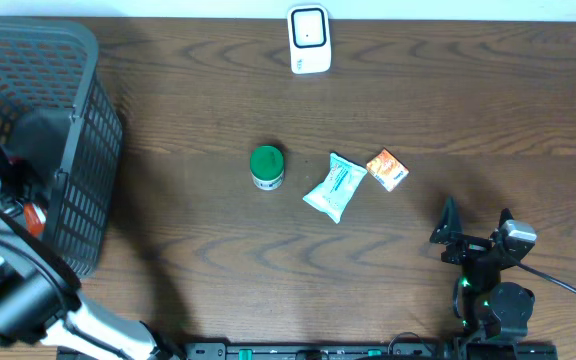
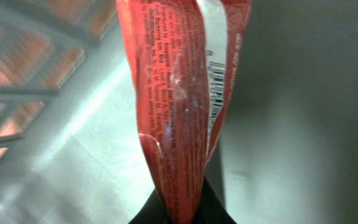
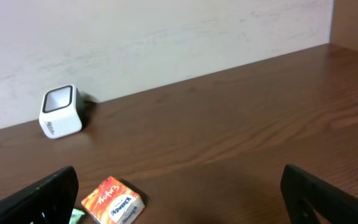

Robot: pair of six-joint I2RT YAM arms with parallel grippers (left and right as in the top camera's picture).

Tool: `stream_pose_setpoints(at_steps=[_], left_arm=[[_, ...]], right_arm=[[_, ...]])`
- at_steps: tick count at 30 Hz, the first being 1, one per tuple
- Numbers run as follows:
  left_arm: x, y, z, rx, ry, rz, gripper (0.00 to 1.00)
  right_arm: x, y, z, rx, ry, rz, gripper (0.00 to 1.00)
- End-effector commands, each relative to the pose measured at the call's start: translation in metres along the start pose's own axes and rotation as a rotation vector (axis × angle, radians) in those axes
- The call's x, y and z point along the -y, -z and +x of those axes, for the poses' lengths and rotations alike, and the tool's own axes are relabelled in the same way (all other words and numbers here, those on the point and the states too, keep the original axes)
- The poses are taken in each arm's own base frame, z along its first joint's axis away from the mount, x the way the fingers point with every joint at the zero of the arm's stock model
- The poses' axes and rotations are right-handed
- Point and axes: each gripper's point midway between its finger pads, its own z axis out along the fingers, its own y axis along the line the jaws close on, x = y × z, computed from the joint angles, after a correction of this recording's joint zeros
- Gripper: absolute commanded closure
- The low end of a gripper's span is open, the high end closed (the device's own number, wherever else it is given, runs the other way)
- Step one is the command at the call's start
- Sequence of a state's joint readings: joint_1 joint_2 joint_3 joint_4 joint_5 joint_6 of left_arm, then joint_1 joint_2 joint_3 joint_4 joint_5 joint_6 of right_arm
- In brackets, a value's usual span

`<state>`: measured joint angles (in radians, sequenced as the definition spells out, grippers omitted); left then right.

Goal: Scan the item barcode
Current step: 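Lift the red snack bar out and lay it left of the jar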

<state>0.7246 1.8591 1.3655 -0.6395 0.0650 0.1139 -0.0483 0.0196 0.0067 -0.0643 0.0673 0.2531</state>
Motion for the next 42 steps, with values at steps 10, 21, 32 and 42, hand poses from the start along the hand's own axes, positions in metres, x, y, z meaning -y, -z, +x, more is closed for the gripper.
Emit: stream_pose_setpoints(at_steps=[10, 21, 32, 42], left_arm=[[0.088, 0.269, -0.063, 0.714, 0.011, 0.408, 0.92], [0.267, 0.342, 0.076, 0.577, -0.505, 0.879, 0.93], [0.315, 0.179, 0.156, 0.161, -0.701, 0.473, 0.92], [0.331, 0.067, 0.216, -0.176, -0.719, 0.437, 0.93]], right_arm=[[-0.001, 0.000, 0.002, -0.005, -0.007, -0.001, 0.01], [-0.001, 0.000, 0.002, -0.005, -0.007, -0.001, 0.01], [-0.001, 0.000, 0.002, -0.005, -0.007, -0.001, 0.01], [-0.001, 0.000, 0.002, -0.005, -0.007, -0.001, 0.01]])
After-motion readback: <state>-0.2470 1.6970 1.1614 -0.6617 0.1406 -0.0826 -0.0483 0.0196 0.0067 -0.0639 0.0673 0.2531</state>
